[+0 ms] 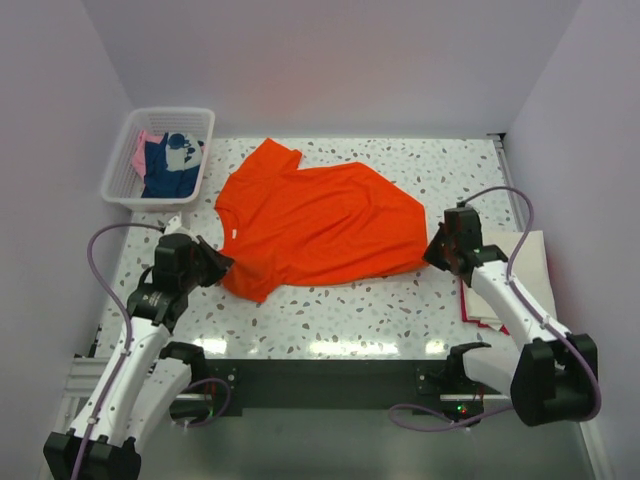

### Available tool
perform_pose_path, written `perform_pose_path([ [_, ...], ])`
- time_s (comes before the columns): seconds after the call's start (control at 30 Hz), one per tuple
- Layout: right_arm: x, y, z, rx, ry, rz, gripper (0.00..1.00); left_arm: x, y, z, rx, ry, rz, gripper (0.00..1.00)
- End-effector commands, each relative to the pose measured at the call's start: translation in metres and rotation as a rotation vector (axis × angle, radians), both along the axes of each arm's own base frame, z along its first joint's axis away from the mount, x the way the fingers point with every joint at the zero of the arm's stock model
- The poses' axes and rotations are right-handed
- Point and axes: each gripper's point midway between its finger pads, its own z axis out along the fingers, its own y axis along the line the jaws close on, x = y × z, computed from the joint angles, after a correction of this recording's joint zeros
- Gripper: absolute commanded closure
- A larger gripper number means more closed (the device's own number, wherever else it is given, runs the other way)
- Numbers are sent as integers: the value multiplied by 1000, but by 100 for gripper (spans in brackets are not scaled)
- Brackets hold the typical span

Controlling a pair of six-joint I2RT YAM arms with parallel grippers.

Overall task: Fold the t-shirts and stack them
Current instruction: Flatten the tshirt out

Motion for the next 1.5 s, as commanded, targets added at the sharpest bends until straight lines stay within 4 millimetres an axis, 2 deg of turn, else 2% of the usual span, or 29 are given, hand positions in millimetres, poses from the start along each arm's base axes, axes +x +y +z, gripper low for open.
perform_pose_path([
  [0.0, -37, -3, -13, 9, 72, -11, 96, -8, 6, -2, -39, 17, 69, 100],
  [0.13, -61, 3, -26, 74, 104, -22, 95, -16, 11, 6, -61, 10, 117, 100],
  [0.23, -75, 7, -30, 116, 124, -36, 89, -23, 18, 13, -50, 14, 156, 100],
  [0.27, -81, 8, -31, 121, 138, -37, 78, -25, 19, 13, -51, 12, 161, 100],
  [0.33, -85, 8, -26, 134, 120, -46, 62, -29, 18, 12, -57, 20, 160, 100],
  [0.37, -87, 7, -26, 136, 118, -49, 50, -30, 18, 13, -61, 17, 156, 100],
  [0.43, -88, 7, -23, 138, 101, -54, 42, -31, 17, 11, -67, 18, 151, 100],
  [0.57, -90, 6, -30, 138, 125, -64, 43, -32, 14, 9, -75, 17, 137, 100],
  [0.77, -90, -1, -56, 110, 174, -131, 44, -28, 14, 7, -73, 14, 136, 100],
  [1.23, -88, -1, -85, 140, 217, -225, 43, -23, 6, -3, -85, 27, 99, 100],
  [1.37, -90, -1, -93, 135, 239, -224, 46, -22, 6, -4, -85, 29, 102, 100],
  [1.47, -90, -1, -97, 132, 246, -219, 57, -21, 6, -6, -84, 29, 101, 100],
])
